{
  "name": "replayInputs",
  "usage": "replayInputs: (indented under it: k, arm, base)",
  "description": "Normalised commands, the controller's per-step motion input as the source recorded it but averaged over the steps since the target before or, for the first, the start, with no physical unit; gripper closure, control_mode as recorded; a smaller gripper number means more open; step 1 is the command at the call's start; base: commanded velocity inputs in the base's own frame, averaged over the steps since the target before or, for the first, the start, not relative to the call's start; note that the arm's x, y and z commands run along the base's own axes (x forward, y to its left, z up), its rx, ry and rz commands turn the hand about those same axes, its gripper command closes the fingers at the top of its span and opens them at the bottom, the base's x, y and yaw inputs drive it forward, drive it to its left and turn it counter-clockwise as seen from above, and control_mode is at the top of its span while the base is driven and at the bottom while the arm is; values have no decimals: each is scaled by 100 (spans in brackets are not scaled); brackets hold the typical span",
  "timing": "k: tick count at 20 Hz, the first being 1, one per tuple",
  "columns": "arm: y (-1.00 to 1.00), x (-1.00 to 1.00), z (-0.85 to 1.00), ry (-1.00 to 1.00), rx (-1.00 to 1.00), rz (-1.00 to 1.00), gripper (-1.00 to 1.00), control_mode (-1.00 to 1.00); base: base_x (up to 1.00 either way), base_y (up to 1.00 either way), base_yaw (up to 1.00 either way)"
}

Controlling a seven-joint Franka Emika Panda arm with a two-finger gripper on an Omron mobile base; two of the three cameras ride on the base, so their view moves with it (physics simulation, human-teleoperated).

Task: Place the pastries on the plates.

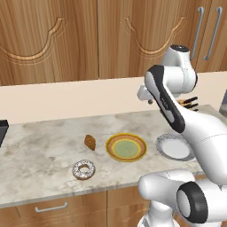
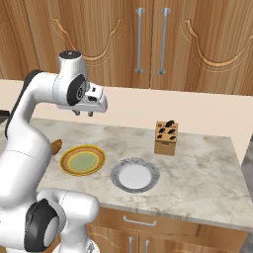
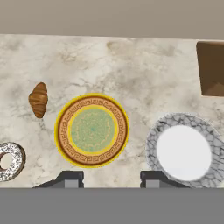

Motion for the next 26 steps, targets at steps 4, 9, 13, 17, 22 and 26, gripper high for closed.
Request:
replayInputs:
  k: [4, 9, 13, 17, 22, 26]
  arm:
    - [3, -20, -18, 4, 0, -1, -100, -100]
    - [7, -44, -53, 21, 5, 0, -100, -100]
    - [61, -52, -30, 3, 0, 11, -100, -100]
    - [64, -5, -25, 0, 0, 11, -100, -100]
    - [74, 1, -35, 0, 0, 16, -100, -100]
    - [74, 20, -82, -3, 0, 18, -100, -100]
  base:
    - [0, 0, 0]
    - [0, 0, 0]
    - [0, 0, 0]
    - [0, 0, 0]
    - [0, 0, 0]
    - [0, 0, 0]
